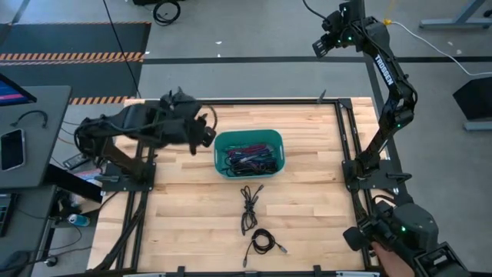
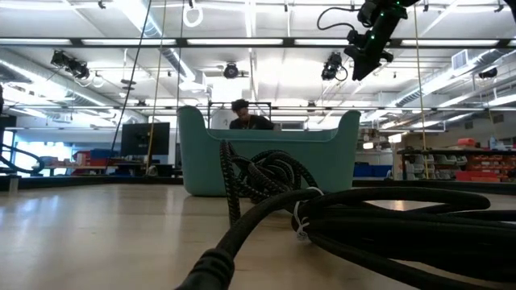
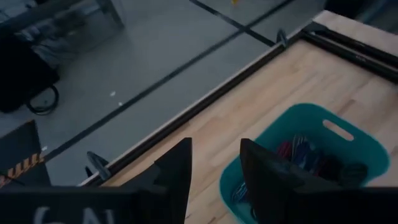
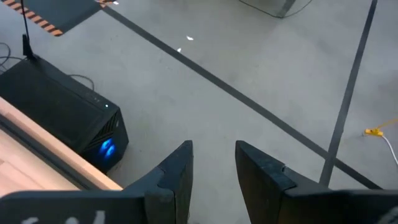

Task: Pick and place USB-C Cables
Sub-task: Put the bottom black charger cable into the light blue bin

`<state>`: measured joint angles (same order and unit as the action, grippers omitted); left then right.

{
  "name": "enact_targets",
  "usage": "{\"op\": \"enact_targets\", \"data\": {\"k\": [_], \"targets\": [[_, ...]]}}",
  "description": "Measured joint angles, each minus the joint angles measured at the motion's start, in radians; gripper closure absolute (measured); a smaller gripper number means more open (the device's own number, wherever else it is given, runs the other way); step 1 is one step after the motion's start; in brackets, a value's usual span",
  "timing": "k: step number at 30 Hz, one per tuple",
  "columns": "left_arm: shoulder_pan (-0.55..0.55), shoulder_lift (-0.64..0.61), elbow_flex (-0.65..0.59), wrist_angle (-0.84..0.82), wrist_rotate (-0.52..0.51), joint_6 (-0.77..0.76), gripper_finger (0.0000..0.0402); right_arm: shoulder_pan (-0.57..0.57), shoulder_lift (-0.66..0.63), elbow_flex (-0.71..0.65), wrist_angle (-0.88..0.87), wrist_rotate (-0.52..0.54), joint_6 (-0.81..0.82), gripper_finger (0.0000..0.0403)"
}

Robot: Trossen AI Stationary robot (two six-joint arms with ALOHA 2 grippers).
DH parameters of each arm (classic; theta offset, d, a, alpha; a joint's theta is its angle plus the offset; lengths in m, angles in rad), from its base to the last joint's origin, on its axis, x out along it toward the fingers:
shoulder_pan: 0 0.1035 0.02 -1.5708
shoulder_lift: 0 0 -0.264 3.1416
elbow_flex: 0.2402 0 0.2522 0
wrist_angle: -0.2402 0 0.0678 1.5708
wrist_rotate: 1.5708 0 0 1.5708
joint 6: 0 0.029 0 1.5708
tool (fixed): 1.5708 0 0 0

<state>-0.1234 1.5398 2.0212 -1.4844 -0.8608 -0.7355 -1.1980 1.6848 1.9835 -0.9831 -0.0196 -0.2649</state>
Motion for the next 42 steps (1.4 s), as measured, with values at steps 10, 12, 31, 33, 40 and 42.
{"op": "enact_targets", "data": {"k": [10, 12, 31, 33, 40, 42], "targets": [[-0.154, 0.004, 0.000, -0.087, -0.138, -0.204, 0.0260, 0.000, 0.000, 0.000, -0.024, -0.124, 0.023, 0.0276], [-0.170, 0.004, 0.000, -0.086, -0.163, -0.204, 0.0260, 0.009, 0.000, 0.000, -0.036, -0.199, 0.036, 0.0276], [-0.176, -0.029, -0.001, -0.087, -0.068, -0.009, 0.0260, 0.475, 0.000, 0.000, -0.307, -0.681, 0.082, 0.0276], [-0.176, -0.039, -0.001, -0.087, -0.049, 0.010, 0.0260, 0.540, 0.000, 0.000, -0.358, -0.681, 0.087, 0.0276], [-0.176, -0.067, -0.001, -0.087, -0.038, 0.072, 0.0260, 0.787, 0.000, 0.000, -0.507, -0.646, 0.174, 0.0276], [-0.176, -0.070, -0.001, -0.086, -0.034, 0.096, 0.0260, 0.857, 0.000, 0.000, -0.522, -0.609, 0.221, 0.0276]]}}
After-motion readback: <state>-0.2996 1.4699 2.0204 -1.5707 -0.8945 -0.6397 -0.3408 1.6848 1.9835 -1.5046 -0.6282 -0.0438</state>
